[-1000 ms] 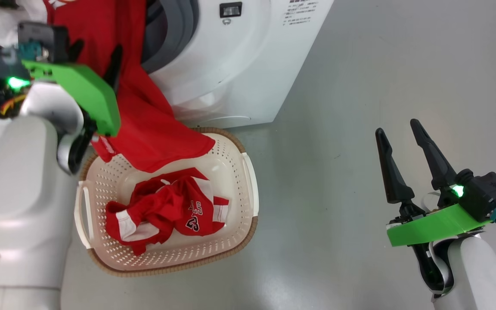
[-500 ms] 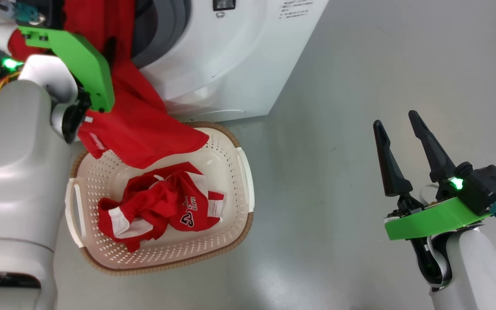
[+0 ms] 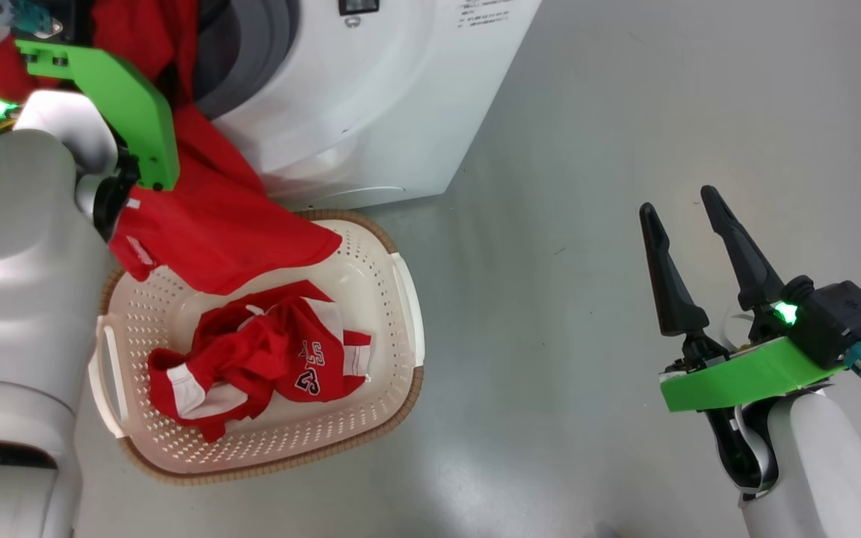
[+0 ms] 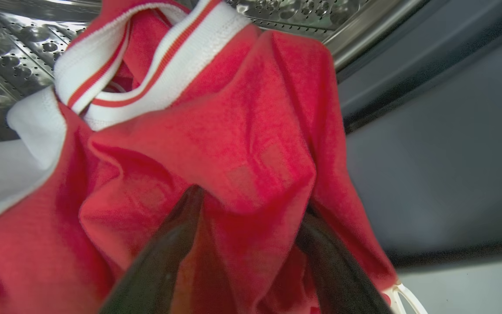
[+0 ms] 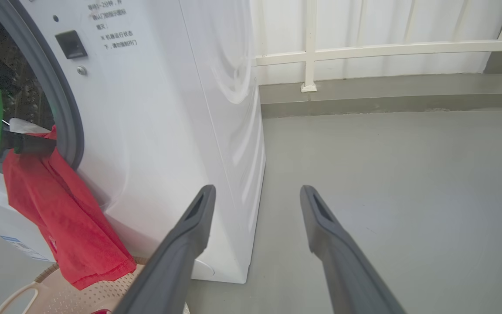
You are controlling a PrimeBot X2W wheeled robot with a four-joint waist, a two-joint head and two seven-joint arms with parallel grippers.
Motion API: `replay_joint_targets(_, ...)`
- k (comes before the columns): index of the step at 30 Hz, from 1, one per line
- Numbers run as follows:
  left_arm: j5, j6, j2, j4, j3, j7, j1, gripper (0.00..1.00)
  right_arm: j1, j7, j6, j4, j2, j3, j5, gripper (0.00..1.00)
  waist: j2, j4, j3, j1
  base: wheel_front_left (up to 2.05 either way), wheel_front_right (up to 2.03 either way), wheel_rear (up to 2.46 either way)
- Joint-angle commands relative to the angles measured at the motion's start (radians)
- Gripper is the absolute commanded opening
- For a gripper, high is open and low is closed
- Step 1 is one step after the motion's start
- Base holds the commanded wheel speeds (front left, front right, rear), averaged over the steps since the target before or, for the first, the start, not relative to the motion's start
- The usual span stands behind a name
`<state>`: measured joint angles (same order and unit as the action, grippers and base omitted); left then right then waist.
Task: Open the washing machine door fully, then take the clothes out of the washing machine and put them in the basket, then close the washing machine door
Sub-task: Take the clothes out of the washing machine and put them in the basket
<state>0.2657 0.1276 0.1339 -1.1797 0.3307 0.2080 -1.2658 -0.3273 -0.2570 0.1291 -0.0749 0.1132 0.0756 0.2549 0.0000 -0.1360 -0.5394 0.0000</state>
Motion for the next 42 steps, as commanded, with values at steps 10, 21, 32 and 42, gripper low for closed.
replay_joint_targets(10, -0.025, 0.002, 0.051, -0.058, 0.026, -0.073, -0.044, 0.00, 0.005, -0.005, 0.002, 0.026, -0.006, 0.015, -0.002, 1.00, 0.0000, -0.001, 0.005, 0.0000, 0.00, 0.00, 0.00)
replay_joint_targets(21, 0.010, -0.003, 0.045, -0.068, 0.009, -0.223, -0.045, 0.00, 0.011, -0.005, 0.002, 0.030, -0.002, 0.002, -0.004, 1.00, 0.0000, 0.020, 0.018, 0.0000, 0.00, 0.00, 0.00)
replay_joint_targets(32, 0.105, 0.001, 0.033, -0.008, -0.052, -0.452, 0.043, 0.00, 0.037, -0.005, 0.002, 0.030, 0.002, -0.008, -0.006, 1.00, 0.0000, 0.044, 0.057, 0.0000, 0.00, 0.00, 0.00)
replay_joint_targets(42, 0.138, -0.004, 0.062, 0.315, -0.125, -0.469, 0.262, 0.00, 0.062, -0.005, 0.002, 0.032, 0.005, -0.017, -0.007, 1.00, 0.0000, 0.067, 0.086, 0.0000, 0.00, 0.00, 0.00)
